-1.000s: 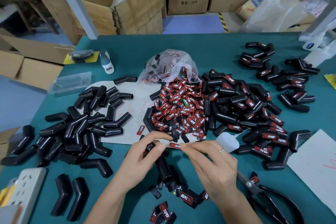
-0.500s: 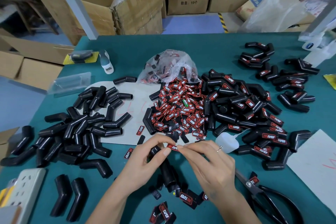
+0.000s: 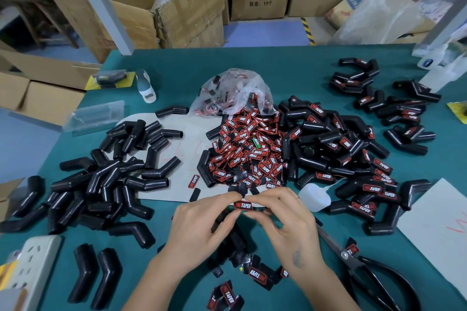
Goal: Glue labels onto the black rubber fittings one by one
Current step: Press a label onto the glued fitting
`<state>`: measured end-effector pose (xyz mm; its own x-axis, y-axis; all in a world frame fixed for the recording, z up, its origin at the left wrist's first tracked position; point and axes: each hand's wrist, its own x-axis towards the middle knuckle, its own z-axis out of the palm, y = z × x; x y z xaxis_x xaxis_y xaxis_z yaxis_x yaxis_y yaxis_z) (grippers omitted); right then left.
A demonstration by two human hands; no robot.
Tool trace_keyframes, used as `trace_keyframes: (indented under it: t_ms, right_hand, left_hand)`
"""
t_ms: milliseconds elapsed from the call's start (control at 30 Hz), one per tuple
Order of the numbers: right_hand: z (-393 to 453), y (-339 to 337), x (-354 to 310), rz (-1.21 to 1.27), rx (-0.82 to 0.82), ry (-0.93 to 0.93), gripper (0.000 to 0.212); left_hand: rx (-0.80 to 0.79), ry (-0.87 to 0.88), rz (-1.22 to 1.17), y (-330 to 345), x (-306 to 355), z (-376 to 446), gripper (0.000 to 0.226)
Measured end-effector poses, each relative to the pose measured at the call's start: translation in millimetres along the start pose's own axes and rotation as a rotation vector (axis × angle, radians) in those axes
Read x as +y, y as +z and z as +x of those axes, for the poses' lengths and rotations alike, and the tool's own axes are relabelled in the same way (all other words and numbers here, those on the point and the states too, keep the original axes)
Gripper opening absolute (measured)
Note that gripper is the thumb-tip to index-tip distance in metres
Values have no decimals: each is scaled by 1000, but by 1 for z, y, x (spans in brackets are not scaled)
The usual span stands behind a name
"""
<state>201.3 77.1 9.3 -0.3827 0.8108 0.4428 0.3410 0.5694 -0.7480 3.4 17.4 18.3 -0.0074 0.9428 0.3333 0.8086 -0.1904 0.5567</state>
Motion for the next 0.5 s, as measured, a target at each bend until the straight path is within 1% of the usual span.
trace_keyframes:
  t_ms: [100, 233, 400, 500]
  right_hand:
    - [0, 1, 1, -1, -2, 4, 25]
    - [0, 1, 1, 17, 1, 16, 20]
    - [0, -1, 0, 31, -3, 19, 19]
    - [1, -2, -1, 35, 5, 36, 18]
  left_hand:
    - [37, 63, 26, 3, -2, 0, 20]
    - [60, 91, 26, 4, -5, -1, 20]
    - [62, 90, 15, 5, -5, 0, 23]
    - [70, 49, -10, 5, -4, 1, 33]
